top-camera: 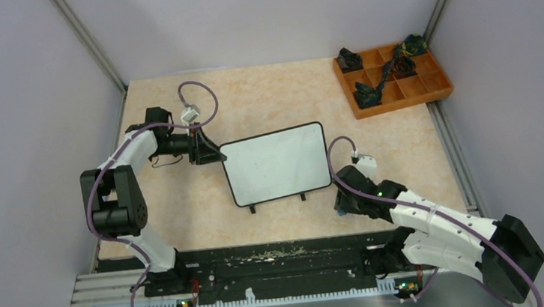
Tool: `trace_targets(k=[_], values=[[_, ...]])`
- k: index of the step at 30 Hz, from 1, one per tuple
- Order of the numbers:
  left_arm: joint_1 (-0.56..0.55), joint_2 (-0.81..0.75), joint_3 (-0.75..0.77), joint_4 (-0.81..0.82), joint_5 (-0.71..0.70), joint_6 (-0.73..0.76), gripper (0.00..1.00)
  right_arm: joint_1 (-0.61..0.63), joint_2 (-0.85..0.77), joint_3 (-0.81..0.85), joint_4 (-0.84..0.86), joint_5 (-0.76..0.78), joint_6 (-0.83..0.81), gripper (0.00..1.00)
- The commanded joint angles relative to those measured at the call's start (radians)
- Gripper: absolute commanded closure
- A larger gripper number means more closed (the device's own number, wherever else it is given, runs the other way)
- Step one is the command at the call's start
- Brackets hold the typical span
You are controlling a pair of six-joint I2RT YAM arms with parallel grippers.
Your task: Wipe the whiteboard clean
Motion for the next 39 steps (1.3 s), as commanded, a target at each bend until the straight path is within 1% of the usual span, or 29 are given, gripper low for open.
trace_targets(k=[1, 7, 14, 17, 24, 28, 29, 30, 32, 36, 39], values=[[-0.004, -0.007, -0.014, 0.016, -0.051, 0.009, 0.61, -0.011, -0.019, 0.026, 0.010, 0.026, -0.012, 0.54], [-0.004, -0.024, -0.011, 0.028, -0.066, -0.008, 0.60, -0.011, -0.059, 0.050, -0.033, 0.056, -0.014, 0.54], [-0.004, -0.046, 0.007, 0.021, -0.033, -0.030, 0.53, -0.011, -0.090, 0.078, -0.063, 0.085, -0.039, 0.54], [-0.004, -0.046, 0.033, -0.029, 0.003, -0.005, 0.48, -0.010, -0.079, 0.077, -0.061, 0.087, -0.042, 0.54], [-0.004, -0.041, 0.107, -0.231, 0.068, 0.160, 0.41, -0.011, -0.078, 0.070, -0.049, 0.083, -0.047, 0.54], [-0.003, -0.053, 0.114, -0.237, 0.063, 0.161, 0.40, -0.011, -0.081, 0.072, -0.049, 0.084, -0.048, 0.54], [-0.003, -0.057, 0.112, -0.218, 0.054, 0.140, 0.39, -0.011, -0.082, 0.073, -0.054, 0.085, -0.048, 0.54], [-0.003, -0.065, 0.106, -0.179, 0.035, 0.111, 0.33, -0.011, -0.085, 0.075, -0.058, 0.088, -0.048, 0.54], [-0.002, -0.086, 0.087, -0.088, -0.011, 0.026, 0.29, -0.010, -0.096, 0.079, -0.069, 0.098, -0.047, 0.54], [0.003, -0.175, -0.001, 0.188, -0.121, -0.197, 0.21, -0.011, -0.133, 0.088, -0.078, 0.110, -0.054, 0.54], [0.004, -0.244, -0.062, 0.361, -0.209, -0.335, 0.14, -0.010, -0.138, 0.096, -0.088, 0.119, -0.060, 0.54]])
